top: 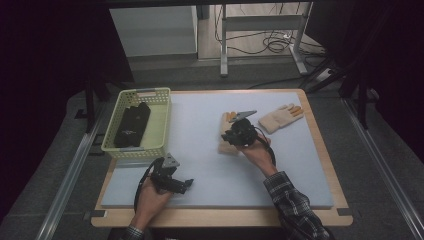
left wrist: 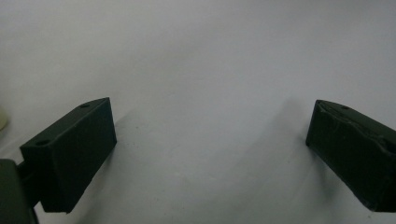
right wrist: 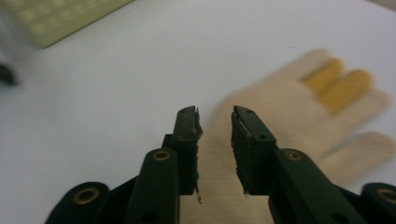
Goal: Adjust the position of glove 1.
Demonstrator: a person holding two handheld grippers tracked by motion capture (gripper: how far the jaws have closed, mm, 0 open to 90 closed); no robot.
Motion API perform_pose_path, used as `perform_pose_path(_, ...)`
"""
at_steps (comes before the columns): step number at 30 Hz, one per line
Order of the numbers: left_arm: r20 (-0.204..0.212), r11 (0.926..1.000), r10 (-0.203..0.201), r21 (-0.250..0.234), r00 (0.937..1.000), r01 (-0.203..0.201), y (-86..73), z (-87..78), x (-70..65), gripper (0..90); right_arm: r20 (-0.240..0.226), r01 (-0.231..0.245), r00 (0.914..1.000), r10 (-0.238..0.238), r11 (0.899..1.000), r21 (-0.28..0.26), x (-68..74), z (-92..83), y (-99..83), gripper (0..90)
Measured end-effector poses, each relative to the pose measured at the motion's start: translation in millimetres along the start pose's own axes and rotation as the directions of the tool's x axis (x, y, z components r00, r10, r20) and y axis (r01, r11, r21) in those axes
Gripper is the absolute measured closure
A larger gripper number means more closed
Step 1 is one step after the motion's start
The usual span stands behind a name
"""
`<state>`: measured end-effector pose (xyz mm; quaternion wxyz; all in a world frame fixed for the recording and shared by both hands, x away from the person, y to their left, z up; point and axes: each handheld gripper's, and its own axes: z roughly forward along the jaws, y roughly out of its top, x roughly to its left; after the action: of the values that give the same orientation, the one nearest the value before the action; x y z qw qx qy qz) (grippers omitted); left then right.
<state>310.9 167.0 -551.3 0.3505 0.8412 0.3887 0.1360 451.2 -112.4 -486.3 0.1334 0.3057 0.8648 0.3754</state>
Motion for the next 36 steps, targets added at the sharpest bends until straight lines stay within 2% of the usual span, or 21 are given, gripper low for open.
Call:
perform_pose_path(3, 0.001, 1.0, 0.001, 0.0, 1.0, -0.001, 0.0, 0.0, 0.1, 1.9, 0.073, -0.045, 0.9963, 0.047, 0.999, -0.026, -20.1, 7.0, -1.2, 57.8)
perform_pose_path(5, 0.0, 1.0, 0.004, 0.002, 1.0, -0.004, 0.0, -0.1, 0.3, 2.0, 0.091, -0.072, 0.9931, 0.075, 0.997, -0.034, -30.9, 14.9, -3.2, 53.3)
perform_pose_path(8, 0.001, 1.0, 0.003, 0.0, 1.0, -0.003, 0.0, 0.0, 0.2, 1.9, 0.08, -0.09, 0.9925, 0.093, 0.995, -0.04, -40.9, 28.2, -5.4, 49.6)
perform_pose_path(11, 0.001, 1.0, 0.006, 0.003, 1.0, -0.006, 0.0, -0.2, 0.3, 2.0, 0.008, -0.134, 0.9908, 0.135, 0.99, -0.045, -45.8, 35.2, -4.2, 54.1)
perform_pose_path(14, 0.001, 1.0, 0.006, 0.003, 1.0, -0.006, 0.0, -0.2, 0.4, 2.0, -0.038, -0.131, 0.9908, 0.13, 0.991, -0.033, -42.4, 36.4, -4.3, 60.5)
perform_pose_path(17, 0.001, 1.0, 0.002, 0.003, 1.0, -0.002, 0.0, -0.2, 0.0, 2.0, -0.036, -0.105, 0.9939, 0.104, 0.994, -0.019, -34.4, 33.9, -6.5, 61.7)
perform_pose_path(21, 0.001, 1.0, -0.001, 0.001, 1.0, 0.001, 0.0, 0.1, -0.2, 1.9, -0.078, -0.098, 0.9922, 0.098, 0.995, -0.003, -27.0, 29.4, -11.8, 62.0)
perform_pose_path(26, 0.001, 1.0, 0.0, 0.002, 1.0, 0.0, 0.0, 0.0, -0.1, 1.9, -0.098, -0.05, 0.9938, 0.053, 0.998, 0.039, -15.0, 27.8, -18.7, 63.9)
perform_pose_path(28, 0.001, 1.0, 0.0, 0.002, 1.0, 0.0, 0.0, 0.0, -0.1, 2.0, -0.075, -0.027, 0.9968, 0.029, 0.999, 0.033, -11.6, 25.4, -20.5, 61.8)
perform_pose_path(31, 0.001, 1.0, 0.0, 0.001, 1.0, 0.0, 0.0, 0.0, -0.1, 2.0, -0.042, -0.03, 0.9987, 0.03, 1.0, 0.006, -17.5, 17.5, -20.8, 57.0)
perform_pose_path(34, 0.001, 1.0, -0.002, 0.0, 1.0, 0.002, 0.0, 0.1, -0.1, 1.9, 0.012, -0.066, 0.9977, 0.066, 0.998, -0.007, -34.2, 7.6, -22.1, 55.6)
perform_pose_path(36, 0.001, 1.0, -0.001, 0.0, 1.0, 0.001, 0.0, 0.1, -0.1, 2.0, 0.048, -0.108, 0.9929, 0.109, 0.994, -0.019, -48.1, 0.6, -24.4, 55.4)
